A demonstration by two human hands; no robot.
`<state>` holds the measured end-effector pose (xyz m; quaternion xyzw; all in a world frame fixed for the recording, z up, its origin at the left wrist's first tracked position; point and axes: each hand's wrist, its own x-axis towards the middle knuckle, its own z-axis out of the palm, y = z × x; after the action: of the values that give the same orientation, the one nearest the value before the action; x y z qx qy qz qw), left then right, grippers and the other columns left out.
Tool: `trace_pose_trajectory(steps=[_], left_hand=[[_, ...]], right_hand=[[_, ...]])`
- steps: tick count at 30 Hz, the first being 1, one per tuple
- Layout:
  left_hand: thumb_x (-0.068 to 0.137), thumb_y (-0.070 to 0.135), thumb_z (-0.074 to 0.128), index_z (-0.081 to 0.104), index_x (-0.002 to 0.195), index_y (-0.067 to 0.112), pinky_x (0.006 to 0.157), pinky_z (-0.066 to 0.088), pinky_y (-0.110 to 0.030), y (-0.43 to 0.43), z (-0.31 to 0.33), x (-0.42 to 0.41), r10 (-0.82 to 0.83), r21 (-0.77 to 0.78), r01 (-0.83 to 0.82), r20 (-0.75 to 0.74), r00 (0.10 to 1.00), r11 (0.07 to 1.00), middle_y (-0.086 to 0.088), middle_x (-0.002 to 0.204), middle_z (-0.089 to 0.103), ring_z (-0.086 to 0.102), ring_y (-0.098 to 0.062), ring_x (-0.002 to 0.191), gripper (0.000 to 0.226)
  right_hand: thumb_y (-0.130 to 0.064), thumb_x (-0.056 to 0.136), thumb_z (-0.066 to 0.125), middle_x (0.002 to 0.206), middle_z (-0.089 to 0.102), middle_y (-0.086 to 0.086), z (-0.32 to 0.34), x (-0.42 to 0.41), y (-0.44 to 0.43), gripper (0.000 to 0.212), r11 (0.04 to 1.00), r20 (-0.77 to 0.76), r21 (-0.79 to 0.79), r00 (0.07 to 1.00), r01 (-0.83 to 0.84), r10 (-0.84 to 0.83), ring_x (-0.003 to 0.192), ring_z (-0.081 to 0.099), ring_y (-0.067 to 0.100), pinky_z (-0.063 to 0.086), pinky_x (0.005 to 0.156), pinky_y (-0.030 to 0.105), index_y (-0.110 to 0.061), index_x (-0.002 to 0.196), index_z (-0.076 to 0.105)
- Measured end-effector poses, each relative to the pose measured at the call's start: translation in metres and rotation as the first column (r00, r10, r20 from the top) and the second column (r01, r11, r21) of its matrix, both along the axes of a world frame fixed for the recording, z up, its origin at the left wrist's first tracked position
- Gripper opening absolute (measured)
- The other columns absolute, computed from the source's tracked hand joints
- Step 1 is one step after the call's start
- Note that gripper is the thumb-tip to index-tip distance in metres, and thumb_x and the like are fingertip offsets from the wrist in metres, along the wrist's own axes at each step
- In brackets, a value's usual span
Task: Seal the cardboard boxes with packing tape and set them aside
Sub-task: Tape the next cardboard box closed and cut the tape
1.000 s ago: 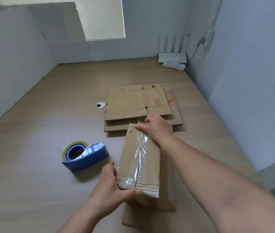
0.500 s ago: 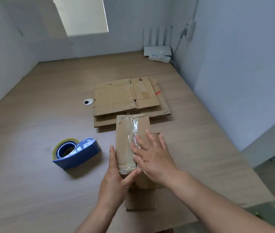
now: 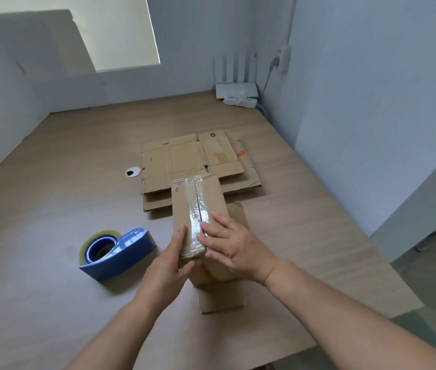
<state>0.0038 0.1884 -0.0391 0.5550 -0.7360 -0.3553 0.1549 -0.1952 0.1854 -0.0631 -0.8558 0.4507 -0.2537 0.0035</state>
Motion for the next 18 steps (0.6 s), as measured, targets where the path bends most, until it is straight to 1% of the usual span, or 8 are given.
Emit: trace_pose_trajectory(steps=[5, 7, 9, 11, 13, 15, 17, 18], left_hand=[[0.092, 0.036, 0.06, 0.012, 0.151, 0.038, 0.092, 0.045, -0.026, -0.009, 0.006, -0.011, -0.005, -0.077, 0.012, 0.091, 0.996, 0.997, 0.008, 0.144, 0.045, 0.055, -0.014, 0.117, 0.076], [0.089, 0.039, 0.062, 0.013, 0.149, 0.043, 0.098, 0.045, -0.03, -0.012, 0.004, -0.01, -0.037, -0.039, 0.039, 0.061, 0.997, 0.998, 0.008, 0.148, 0.041, 0.051, -0.013, 0.123, 0.077], [0.087, 0.051, 0.058, 0.011, 0.145, 0.053, 0.108, 0.039, -0.033, -0.017, 0.005, -0.006, -0.085, 0.063, 0.09, -0.074, 0.994, 0.994, 0.01, 0.156, 0.026, 0.038, -0.008, 0.134, 0.075], [0.082, 0.064, 0.046, 0.011, 0.138, 0.063, 0.108, 0.036, -0.028, -0.021, 0.008, -0.002, -0.117, 0.094, 0.13, -0.128, 0.985, 0.987, 0.015, 0.159, 0.013, 0.031, 0.001, 0.132, 0.067], [0.078, 0.072, 0.03, 0.006, 0.129, 0.07, 0.102, 0.042, -0.027, -0.022, 0.005, -0.003, -0.145, 0.028, 0.144, 0.018, 0.989, 0.989, 0.016, 0.159, 0.01, 0.036, -0.002, 0.131, 0.057], [0.076, 0.077, 0.006, -0.003, 0.128, 0.072, 0.094, 0.049, -0.032, -0.019, -0.01, -0.008, -0.14, -0.135, 0.178, 0.254, 0.957, 0.975, 0.007, 0.16, 0.011, 0.043, -0.013, 0.131, 0.053], [0.083, 0.073, -0.009, 0.001, 0.141, 0.06, 0.069, 0.057, -0.036, -0.015, -0.021, -0.012, -0.092, -0.308, 0.234, 0.414, 0.906, 0.922, -0.008, 0.154, 0.032, 0.063, -0.023, 0.108, 0.06], [0.09, 0.069, -0.006, 0.013, 0.143, 0.051, 0.053, 0.056, -0.035, -0.016, -0.02, -0.012, -0.082, -0.305, 0.223, 0.415, 0.906, 0.926, -0.014, 0.143, 0.047, 0.07, -0.025, 0.087, 0.059]], right_hand=[[-0.023, 0.09, 0.056, 0.128, 0.062, 0.007, -0.013, 0.0, 0.004, 0.029, 0.997, 0.242, -0.037, 0.969, 0.067, -0.056, 0.129, 0.047, 0.033, 0.047, 0.095, 0.054, -0.009, 0.112, 0.07], [-0.027, 0.085, 0.061, 0.132, 0.057, 0.007, -0.012, 0.0, 0.011, 0.027, 0.992, 0.41, 0.064, 0.904, 0.106, -0.123, 0.133, 0.041, 0.025, 0.041, 0.105, 0.047, -0.014, 0.106, 0.073], [-0.039, 0.078, 0.064, 0.141, 0.045, 0.0, -0.005, 0.0, 0.016, 0.03, 0.964, 0.551, 0.239, 0.8, 0.12, -0.236, 0.138, 0.032, 0.013, 0.031, 0.113, 0.032, -0.023, 0.101, 0.075], [-0.047, 0.076, 0.064, 0.147, 0.036, -0.001, -0.002, 0.001, 0.015, 0.033, 0.947, 0.547, 0.294, 0.79, 0.127, -0.276, 0.141, 0.024, 0.009, 0.023, 0.115, 0.021, -0.029, 0.102, 0.074], [-0.046, 0.08, 0.062, 0.145, 0.041, 0.004, -0.008, 0.0, 0.012, 0.031, 0.963, 0.48, 0.223, 0.842, 0.152, -0.244, 0.141, 0.026, 0.014, 0.024, 0.115, 0.025, -0.027, 0.101, 0.075], [-0.043, 0.087, 0.059, 0.137, 0.051, 0.008, -0.016, -0.002, 0.009, 0.027, 0.98, 0.439, 0.114, 0.877, 0.164, -0.197, 0.138, 0.032, 0.022, 0.031, 0.112, 0.037, -0.026, 0.102, 0.072], [-0.039, 0.095, 0.052, 0.132, 0.056, 0.012, -0.024, -0.003, 0.007, 0.022, 0.984, 0.387, -0.026, 0.91, 0.174, -0.15, 0.134, 0.037, 0.03, 0.036, 0.109, 0.042, -0.026, 0.107, 0.064], [-0.038, 0.097, 0.049, 0.131, 0.056, 0.014, -0.027, -0.005, 0.007, 0.02, 0.981, 0.34, -0.087, 0.931, 0.175, -0.136, 0.133, 0.039, 0.033, 0.037, 0.109, 0.042, -0.026, 0.109, 0.061]])
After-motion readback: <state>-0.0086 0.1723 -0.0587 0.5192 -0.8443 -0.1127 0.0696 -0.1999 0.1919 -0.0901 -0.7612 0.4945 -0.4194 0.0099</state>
